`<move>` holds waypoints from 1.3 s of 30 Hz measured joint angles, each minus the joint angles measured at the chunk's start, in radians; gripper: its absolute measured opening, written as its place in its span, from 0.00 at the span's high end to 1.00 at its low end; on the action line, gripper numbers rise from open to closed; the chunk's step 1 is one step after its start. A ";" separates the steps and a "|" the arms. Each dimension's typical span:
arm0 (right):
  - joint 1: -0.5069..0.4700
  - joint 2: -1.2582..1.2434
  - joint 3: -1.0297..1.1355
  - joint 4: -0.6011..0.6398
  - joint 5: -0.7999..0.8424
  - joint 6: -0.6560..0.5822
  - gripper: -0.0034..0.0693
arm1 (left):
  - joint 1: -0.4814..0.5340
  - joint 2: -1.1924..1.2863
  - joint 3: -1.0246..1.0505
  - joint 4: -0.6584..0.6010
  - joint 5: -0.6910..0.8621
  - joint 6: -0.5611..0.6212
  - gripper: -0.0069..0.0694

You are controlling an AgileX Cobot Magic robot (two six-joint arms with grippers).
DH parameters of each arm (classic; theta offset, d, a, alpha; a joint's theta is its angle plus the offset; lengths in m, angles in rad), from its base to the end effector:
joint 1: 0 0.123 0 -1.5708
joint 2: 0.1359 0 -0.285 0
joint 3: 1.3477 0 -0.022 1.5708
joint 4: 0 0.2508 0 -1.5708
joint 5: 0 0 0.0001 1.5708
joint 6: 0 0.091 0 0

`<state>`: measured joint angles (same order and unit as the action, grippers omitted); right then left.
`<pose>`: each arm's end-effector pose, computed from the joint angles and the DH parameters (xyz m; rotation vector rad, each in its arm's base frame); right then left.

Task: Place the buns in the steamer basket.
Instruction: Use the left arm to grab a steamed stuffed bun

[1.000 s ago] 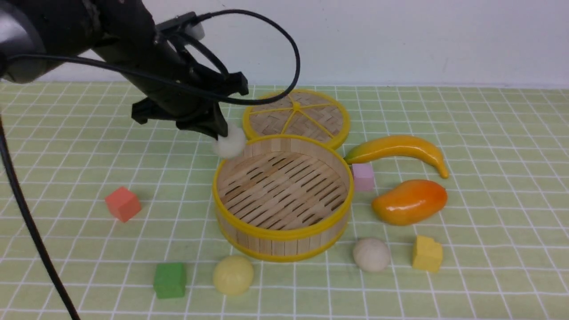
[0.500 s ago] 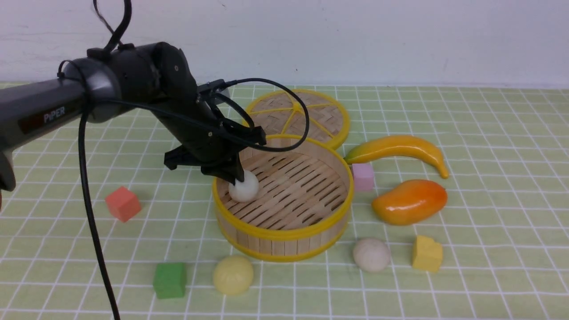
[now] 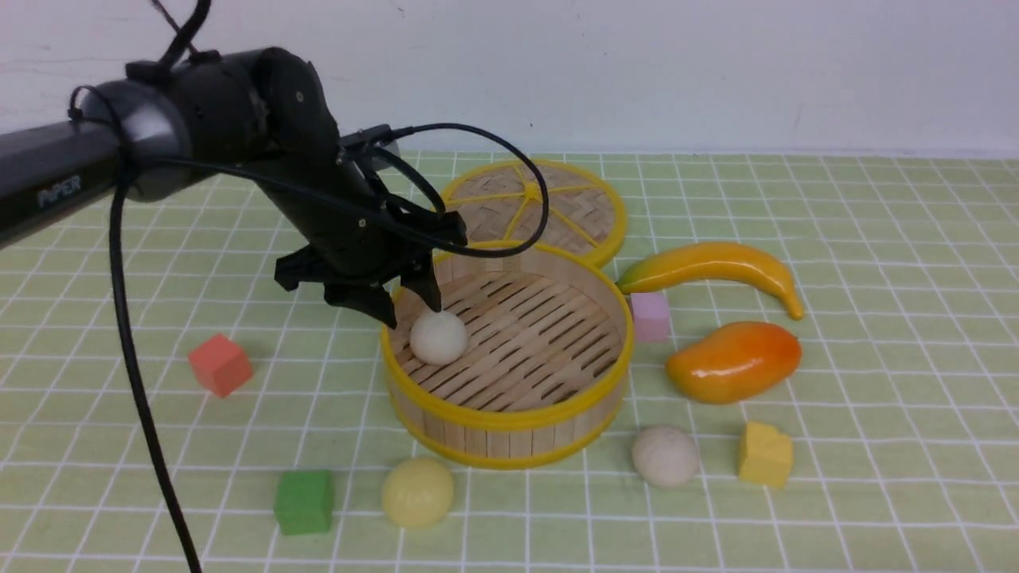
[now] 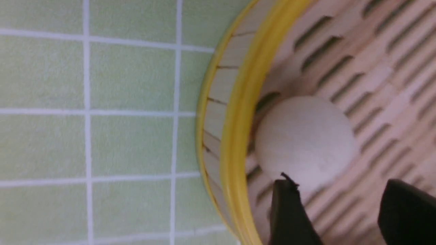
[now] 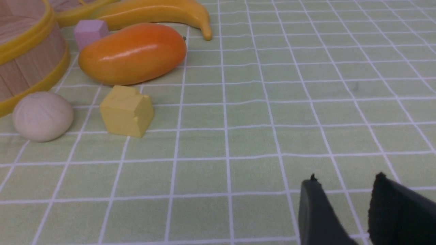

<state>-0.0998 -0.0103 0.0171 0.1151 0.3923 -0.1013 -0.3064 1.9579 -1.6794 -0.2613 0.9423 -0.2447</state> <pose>0.0522 -0.0012 0.1730 0.0685 1.8789 -0.0237 0.4058 -0.1484 0.2638 -0.0625 2.7467 -0.4917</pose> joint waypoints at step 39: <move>0.000 0.000 0.000 0.000 0.000 0.000 0.62 | -0.240 -0.140 0.396 0.198 -0.072 -0.092 0.42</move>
<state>-0.0998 -0.0103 0.0171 0.1151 0.3923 -0.1013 -0.5464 1.8175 -1.2834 -0.0638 0.8702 -0.3364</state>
